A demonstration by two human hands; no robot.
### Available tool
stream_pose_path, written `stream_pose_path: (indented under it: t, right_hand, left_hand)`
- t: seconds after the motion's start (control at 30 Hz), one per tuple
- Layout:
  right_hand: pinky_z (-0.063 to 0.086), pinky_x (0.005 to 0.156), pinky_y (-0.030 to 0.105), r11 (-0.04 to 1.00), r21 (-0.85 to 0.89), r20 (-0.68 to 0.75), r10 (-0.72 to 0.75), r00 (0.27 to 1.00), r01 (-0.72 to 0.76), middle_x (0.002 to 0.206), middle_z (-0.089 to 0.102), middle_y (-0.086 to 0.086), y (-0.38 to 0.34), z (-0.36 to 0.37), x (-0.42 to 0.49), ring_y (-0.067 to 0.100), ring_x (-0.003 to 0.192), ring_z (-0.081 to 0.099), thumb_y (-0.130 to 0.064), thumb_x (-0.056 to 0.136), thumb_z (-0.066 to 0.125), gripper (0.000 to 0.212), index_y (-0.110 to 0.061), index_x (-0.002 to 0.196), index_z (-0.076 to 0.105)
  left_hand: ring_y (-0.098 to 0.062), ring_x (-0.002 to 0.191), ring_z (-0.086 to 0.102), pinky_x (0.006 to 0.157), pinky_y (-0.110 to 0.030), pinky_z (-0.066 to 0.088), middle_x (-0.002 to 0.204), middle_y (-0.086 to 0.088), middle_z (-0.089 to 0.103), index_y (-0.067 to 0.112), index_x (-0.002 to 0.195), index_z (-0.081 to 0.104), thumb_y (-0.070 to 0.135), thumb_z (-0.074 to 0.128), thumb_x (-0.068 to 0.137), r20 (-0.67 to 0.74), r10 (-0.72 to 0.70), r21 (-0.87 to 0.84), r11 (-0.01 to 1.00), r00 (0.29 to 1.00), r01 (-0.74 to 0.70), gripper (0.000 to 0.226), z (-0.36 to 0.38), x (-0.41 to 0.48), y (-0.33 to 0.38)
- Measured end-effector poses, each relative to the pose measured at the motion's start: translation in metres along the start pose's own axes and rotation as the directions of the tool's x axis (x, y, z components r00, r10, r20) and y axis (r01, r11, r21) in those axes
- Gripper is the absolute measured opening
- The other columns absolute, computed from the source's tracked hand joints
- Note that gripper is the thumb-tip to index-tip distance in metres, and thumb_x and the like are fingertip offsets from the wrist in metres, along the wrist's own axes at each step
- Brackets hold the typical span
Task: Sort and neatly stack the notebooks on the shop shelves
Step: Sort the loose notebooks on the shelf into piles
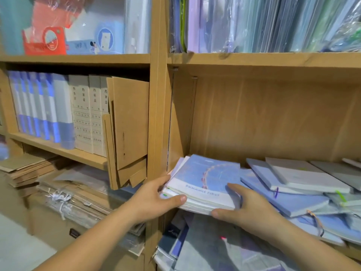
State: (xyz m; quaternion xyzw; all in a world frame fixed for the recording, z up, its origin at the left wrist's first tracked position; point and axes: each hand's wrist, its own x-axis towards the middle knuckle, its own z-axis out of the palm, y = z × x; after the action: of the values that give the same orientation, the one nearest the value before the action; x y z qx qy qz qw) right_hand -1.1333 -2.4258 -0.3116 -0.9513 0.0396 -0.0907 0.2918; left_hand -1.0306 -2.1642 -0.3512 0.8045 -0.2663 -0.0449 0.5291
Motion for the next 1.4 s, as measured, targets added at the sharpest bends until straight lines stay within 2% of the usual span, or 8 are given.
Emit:
stream_pose_path:
  t: [0.2,0.43,0.63,0.8,0.87,0.97,1.27,1.4]
  right_hand:
    - [0.036,0.106,0.022,0.995,-0.093,-0.028,-0.030,0.999,0.028,0.155,0.046,-0.010,0.000,0.007,0.019,0.011,0.140,0.046,-0.066,0.076,0.078,0.096,-0.023,0.154,0.042]
    - [0.053,0.092,0.039,0.979,-0.194,-0.091,0.045,0.995,-0.062,0.124,0.065,-0.004,-0.004,0.018,0.038,0.018,0.106,0.064,-0.069,0.083,0.066,0.073,-0.021,0.136,0.053]
    - [0.057,0.077,0.034,0.942,-0.328,-0.072,0.047,0.996,-0.068,0.114,0.062,-0.011,-0.011,0.019,0.045,0.015,0.087,0.067,-0.078,0.071,0.070,0.071,-0.037,0.125,0.054]
    - [0.054,0.077,0.034,0.911,-0.405,-0.075,0.055,0.996,-0.081,0.113,0.064,-0.007,-0.019,0.017,0.056,0.023,0.099,0.066,-0.078,0.078,0.065,0.057,-0.039,0.119,0.060]
    - [0.050,0.073,0.035,0.878,-0.474,-0.121,0.000,0.993,-0.058,0.110,0.065,-0.005,-0.021,0.019,0.058,0.025,0.106,0.063,-0.077,0.082,0.062,0.047,-0.037,0.108,0.062]
    - [0.049,0.070,0.033,0.846,-0.533,-0.123,-0.041,0.992,-0.031,0.099,0.064,-0.007,-0.018,0.018,0.059,0.025,0.104,0.063,-0.078,0.083,0.059,0.047,-0.033,0.096,0.061]
    - [0.053,0.080,0.037,0.778,-0.617,-0.211,-0.310,0.927,0.120,0.106,0.074,-0.009,0.057,-0.073,0.012,0.024,0.107,0.062,-0.053,0.088,0.070,0.031,-0.030,0.108,0.078]
    - [0.034,0.114,0.029,0.813,-0.566,-0.039,-0.196,0.980,0.140,0.156,0.047,-0.005,0.092,-0.104,-0.011,0.016,0.144,0.040,-0.076,0.086,0.053,0.056,-0.044,0.129,0.068]
  left_hand:
    - [0.005,0.105,0.067,0.086,-0.015,0.054,0.111,0.027,0.072,0.059,0.110,0.068,0.046,0.086,0.078,-0.161,0.163,0.098,0.984,0.973,-0.149,0.040,-0.009,0.011,-0.009]
    - [-0.011,0.101,0.066,0.080,-0.039,0.057,0.114,0.017,0.071,0.034,0.126,0.067,0.063,0.065,0.089,-0.386,0.270,0.495,0.867,0.882,-0.049,0.047,0.012,0.028,-0.015]
    - [-0.017,0.128,0.059,0.095,-0.039,0.055,0.159,0.018,0.040,0.038,0.149,0.048,0.069,0.043,0.097,-0.195,0.272,0.769,0.638,0.942,-0.025,0.061,-0.001,0.020,-0.022]
    - [-0.023,0.099,0.068,0.065,-0.039,0.057,0.133,0.008,0.061,0.024,0.131,0.064,0.044,0.059,0.100,-0.120,0.474,0.855,0.495,0.872,-0.151,0.037,0.002,0.023,-0.009]
    - [-0.024,0.108,0.060,0.077,-0.041,0.055,0.124,0.002,0.064,0.020,0.128,0.066,0.040,0.064,0.098,-0.052,0.527,0.853,0.465,0.848,-0.236,0.037,0.014,0.029,-0.006]
    - [-0.022,0.122,0.051,0.095,-0.041,0.048,0.130,0.004,0.061,0.024,0.133,0.064,0.040,0.055,0.102,-0.046,0.472,0.817,0.525,0.880,-0.239,0.036,0.025,0.042,-0.005]
    - [-0.021,0.106,0.058,0.084,-0.038,0.051,0.109,0.006,0.065,0.025,0.107,0.071,0.033,0.053,0.093,-0.141,0.458,0.826,0.543,0.878,-0.151,0.024,0.053,0.042,0.017]
    - [-0.017,0.096,0.057,0.075,-0.034,0.048,0.101,0.009,0.055,0.025,0.112,0.066,0.037,0.054,0.094,-0.081,0.484,0.616,0.712,0.871,-0.338,0.025,0.112,0.044,0.058]
